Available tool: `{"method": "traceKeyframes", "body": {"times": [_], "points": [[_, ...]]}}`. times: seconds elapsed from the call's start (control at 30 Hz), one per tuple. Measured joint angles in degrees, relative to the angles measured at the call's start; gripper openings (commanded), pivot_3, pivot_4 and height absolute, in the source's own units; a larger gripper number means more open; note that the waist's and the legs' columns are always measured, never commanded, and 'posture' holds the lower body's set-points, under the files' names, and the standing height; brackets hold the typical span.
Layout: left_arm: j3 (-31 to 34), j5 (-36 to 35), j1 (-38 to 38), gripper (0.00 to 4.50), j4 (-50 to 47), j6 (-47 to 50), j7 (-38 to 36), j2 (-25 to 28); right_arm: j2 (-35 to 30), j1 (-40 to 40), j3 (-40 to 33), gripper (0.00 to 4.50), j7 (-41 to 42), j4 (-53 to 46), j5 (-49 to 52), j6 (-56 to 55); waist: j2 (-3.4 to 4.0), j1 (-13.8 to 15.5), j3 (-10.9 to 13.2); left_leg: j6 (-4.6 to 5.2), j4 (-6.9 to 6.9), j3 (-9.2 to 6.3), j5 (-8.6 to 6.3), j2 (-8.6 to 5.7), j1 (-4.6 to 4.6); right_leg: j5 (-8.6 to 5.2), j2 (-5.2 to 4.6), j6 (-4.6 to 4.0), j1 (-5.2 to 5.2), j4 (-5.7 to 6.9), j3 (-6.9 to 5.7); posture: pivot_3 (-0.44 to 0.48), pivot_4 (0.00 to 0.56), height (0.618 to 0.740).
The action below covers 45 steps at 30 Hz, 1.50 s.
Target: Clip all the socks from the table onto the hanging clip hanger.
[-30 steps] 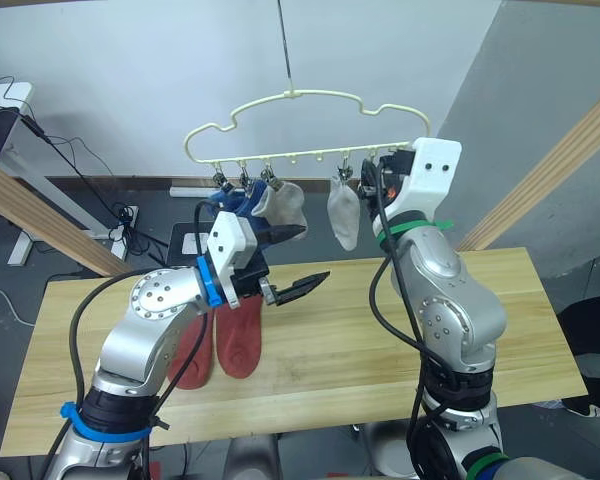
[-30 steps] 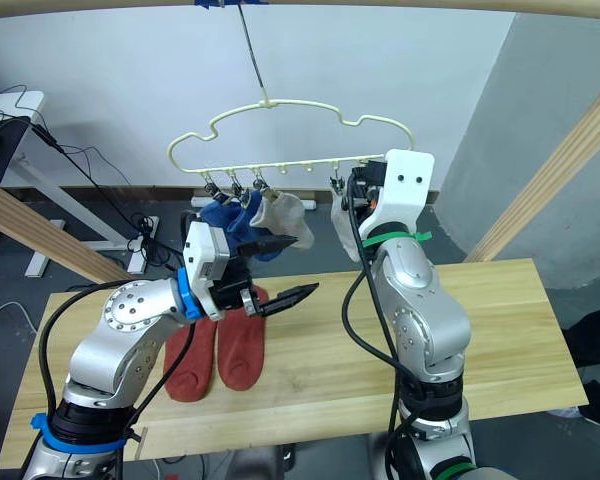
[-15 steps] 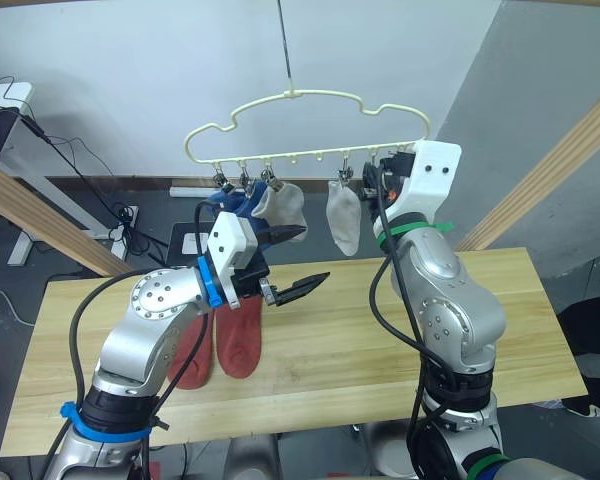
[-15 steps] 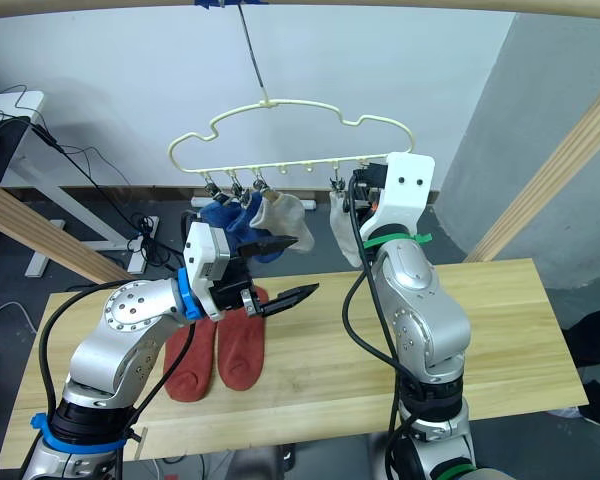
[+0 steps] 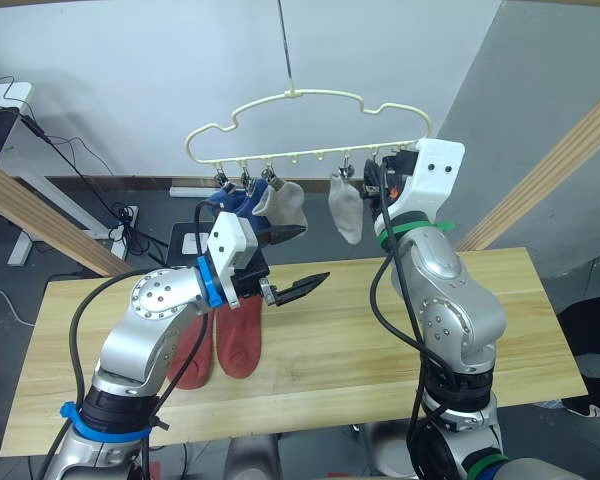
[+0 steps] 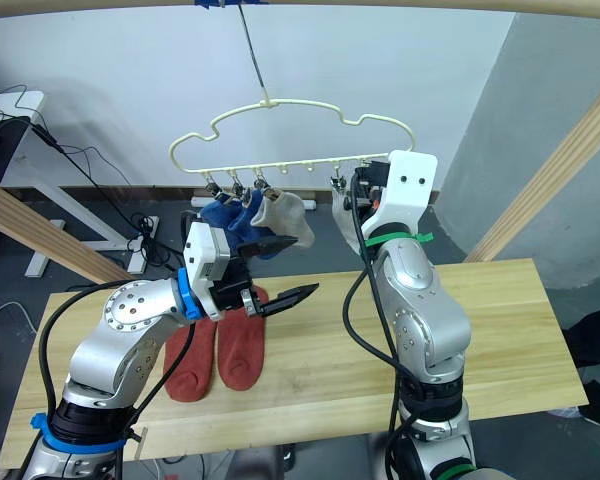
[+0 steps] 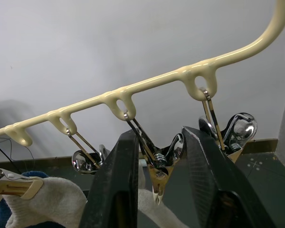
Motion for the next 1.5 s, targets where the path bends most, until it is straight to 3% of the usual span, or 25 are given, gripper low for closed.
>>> {"method": "traceKeyframes", "body": {"times": [0.1, 0.13, 0.5, 0.67, 0.77, 1.07, 1.37, 1.5], "points": [[0.0, 0.1, 0.0, 4.29, 0.0, 0.0, 0.0, 0.0, 0.0, 0.0, 0.2, 0.07, 0.3, 0.0, 0.2, -0.3, 0.0, 0.0, 0.0, 0.0, 0.0, 0.0, 0.0, 0.0, 0.0, 0.0, 0.0, 0.0, 0.0, 0.0, 0.0, -0.226, 0.286, 0.74], [0.0, 0.1, 0.0, 4.29, 0.0, 0.0, 0.0, 0.0, 0.0, 0.0, 0.2, 0.02, 0.3, 0.0, 0.2, -0.4, 0.0, 0.0, 0.0, 0.0, 0.0, 0.0, 0.0, 0.0, 0.0, 0.0, 0.0, 0.0, 0.0, 0.0, 0.0, -0.226, 0.286, 0.74], [0.2, 0.2, 3.6, 4.4, -0.3, 1.1, 2.8, -0.4, 0.0, 0.0, 0.4, 0.0, 0.3, 0.0, 0.8, -0.5, 0.0, 0.0, 0.0, 0.0, -0.01, 0.0, 0.0, 0.01, 0.0, 0.0, -0.01, 0.0, 0.0, -0.02, 0.01, -0.225, 0.286, 0.74], [3.1, 6.4, 15.0, 4.4, 2.6, 2.7, 16.2, -5.0, 0.0, 0.0, 0.3, 0.0, 0.4, 0.1, 1.3, -0.5, 0.01, -0.2, 0.0, 0.01, -0.02, -0.03, -0.01, 0.03, 0.03, 0.0, -0.03, 0.0, -0.01, -0.01, 0.05, -0.222, 0.296, 0.74], [3.6, 10.1, 17.7, 4.4, 6.4, 3.9, 22.9, -8.1, 0.0, 0.0, 0.0, 0.0, 0.5, 0.3, 1.4, -0.4, 0.0, 0.5, 0.0, 0.02, 0.04, -0.2, 0.0, 0.0, -0.06, 0.0, -0.06, 0.0, 0.02, 0.0, -0.05, -0.222, 0.297, 0.74], [4.7, 13.2, 15.6, 4.4, 14.3, 10.5, 36.0, -17.1, -0.1, 0.0, 0.1, 0.0, 1.2, 0.4, 1.8, 0.0, 0.0, 0.1, 0.0, 0.03, -0.02, -0.09, 0.01, -0.01, -0.02, 0.03, -0.02, 0.06, 0.01, 0.0, -0.07, -0.232, 0.306, 0.74], [4.7, 15.6, 10.9, 4.4, 16.5, 13.8, 40.5, -19.3, -0.1, -0.1, 0.1, 0.0, 1.4, 0.4, 1.8, 1.0, 0.0, 0.2, 0.0, 0.03, 0.05, -0.05, 0.01, -0.04, 0.01, 0.04, -0.04, 0.06, 0.06, 0.01, -0.04, -0.236, 0.305, 0.74], [4.5, 16.5, 10.6, 3.55, 16.4, 15.2, 40.3, -19.0, -0.1, -0.1, 0.0, 0.0, 1.4, 0.4, 1.8, 1.1, 0.0, 0.2, 0.0, 0.03, 0.04, -0.05, 0.01, -0.04, 0.02, 0.04, -0.04, 0.06, 0.06, 0.02, -0.03, -0.241, 0.3, 0.74]]}}
